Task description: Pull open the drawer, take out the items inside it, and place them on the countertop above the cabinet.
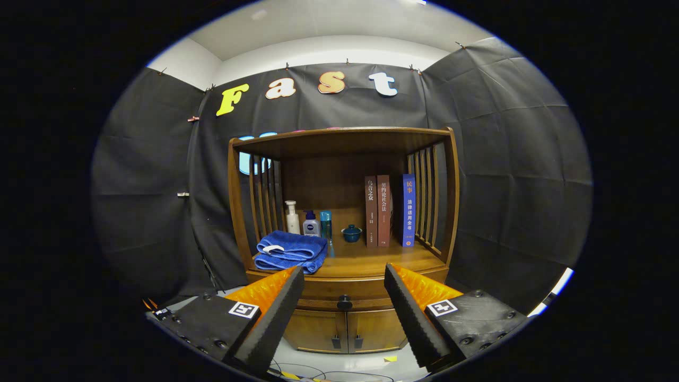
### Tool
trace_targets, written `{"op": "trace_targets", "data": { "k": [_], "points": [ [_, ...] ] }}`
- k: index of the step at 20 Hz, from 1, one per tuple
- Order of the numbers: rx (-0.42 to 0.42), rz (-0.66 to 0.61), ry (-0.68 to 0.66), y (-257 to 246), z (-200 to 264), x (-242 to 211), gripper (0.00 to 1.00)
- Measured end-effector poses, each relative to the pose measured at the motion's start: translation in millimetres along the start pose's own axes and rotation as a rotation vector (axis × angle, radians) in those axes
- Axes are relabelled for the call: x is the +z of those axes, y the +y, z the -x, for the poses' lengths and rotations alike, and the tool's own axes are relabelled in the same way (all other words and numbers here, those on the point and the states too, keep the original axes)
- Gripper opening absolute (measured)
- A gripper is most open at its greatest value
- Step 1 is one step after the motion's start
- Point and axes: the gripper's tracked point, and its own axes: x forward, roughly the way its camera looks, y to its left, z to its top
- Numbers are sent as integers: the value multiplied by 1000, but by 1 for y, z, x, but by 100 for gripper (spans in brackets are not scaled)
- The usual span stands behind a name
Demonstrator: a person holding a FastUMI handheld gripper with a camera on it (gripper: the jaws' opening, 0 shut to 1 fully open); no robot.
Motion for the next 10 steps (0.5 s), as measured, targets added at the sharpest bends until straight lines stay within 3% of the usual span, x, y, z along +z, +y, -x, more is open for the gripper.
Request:
{"op": "trace_targets", "data": {
  "k": [10],
  "points": [
    [0,20,49,4,-32,-22,99]
  ]
}}
